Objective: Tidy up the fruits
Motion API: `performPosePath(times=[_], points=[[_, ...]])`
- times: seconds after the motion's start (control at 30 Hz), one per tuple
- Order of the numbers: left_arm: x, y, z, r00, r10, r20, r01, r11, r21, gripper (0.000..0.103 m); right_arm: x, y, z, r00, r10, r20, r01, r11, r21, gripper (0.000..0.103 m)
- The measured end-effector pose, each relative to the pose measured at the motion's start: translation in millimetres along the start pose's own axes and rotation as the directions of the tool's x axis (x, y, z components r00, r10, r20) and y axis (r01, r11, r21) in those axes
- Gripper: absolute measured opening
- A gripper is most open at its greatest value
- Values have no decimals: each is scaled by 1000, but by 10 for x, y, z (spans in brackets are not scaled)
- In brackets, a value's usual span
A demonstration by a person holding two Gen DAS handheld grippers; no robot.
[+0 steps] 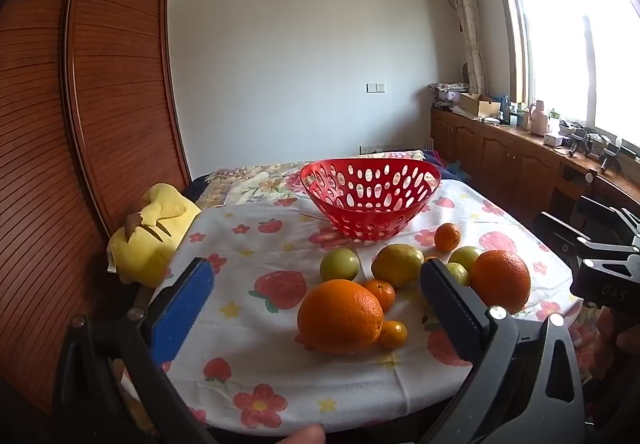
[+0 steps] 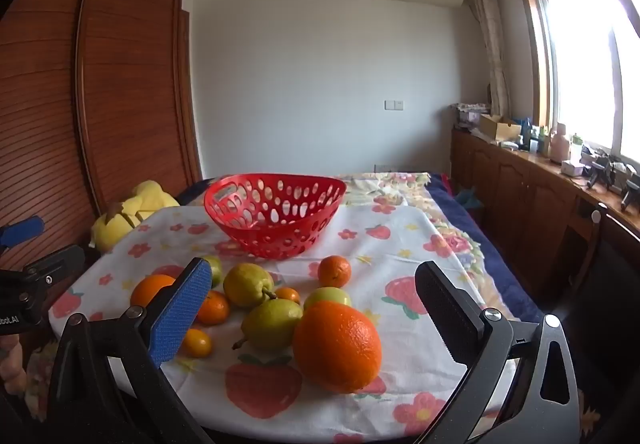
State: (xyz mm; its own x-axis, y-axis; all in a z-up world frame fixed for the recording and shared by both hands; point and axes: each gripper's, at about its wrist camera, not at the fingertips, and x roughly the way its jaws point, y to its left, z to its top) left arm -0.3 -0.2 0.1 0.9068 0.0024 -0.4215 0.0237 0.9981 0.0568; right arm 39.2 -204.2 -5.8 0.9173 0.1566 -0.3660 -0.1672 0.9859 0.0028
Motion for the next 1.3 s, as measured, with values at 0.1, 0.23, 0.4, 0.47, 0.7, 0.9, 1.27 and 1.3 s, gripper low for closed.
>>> performPosePath(times=[0.1, 0.23, 0.4, 0.47, 0.7, 0.9, 1.27, 1.3], points=[[2, -2, 2, 1000, -1, 1, 1, 1000, 1, 103, -15, 7, -1, 1000, 3, -1, -3, 1000, 2, 103], [-13, -18, 10, 1000, 0, 4, 0, 1000, -3, 103, -18, 12, 3, 1000, 1, -7, -1, 1000, 3, 103], [-53, -20, 34, 1000, 1, 6, -1, 1000, 1, 103, -20, 26, -1, 1000, -1, 0, 1, 1000, 2, 103], [-62, -22, 47, 1000, -2, 4, 2, 1000, 1, 103, -35, 23, 3, 1000, 1, 4, -1, 1000, 4, 103], [-54, -21, 30, 1000, -7, 12, 7, 1000, 0, 103, -44, 18, 9, 1000, 1, 7, -1, 1000, 3, 103], [-50, -25, 28, 1000, -6, 12, 6, 1000, 0, 103, -50, 27, 19, 1000, 1, 9, -1, 1000, 5, 103], [-72, -21, 42, 1000, -12, 15, 12, 1000, -2, 103, -53, 23, 19, 1000, 3, 10, -3, 1000, 3, 103], [-79, -21, 46, 1000, -10, 17, 11, 1000, -1, 103, -53, 19, 16, 1000, 3, 11, -3, 1000, 5, 103]])
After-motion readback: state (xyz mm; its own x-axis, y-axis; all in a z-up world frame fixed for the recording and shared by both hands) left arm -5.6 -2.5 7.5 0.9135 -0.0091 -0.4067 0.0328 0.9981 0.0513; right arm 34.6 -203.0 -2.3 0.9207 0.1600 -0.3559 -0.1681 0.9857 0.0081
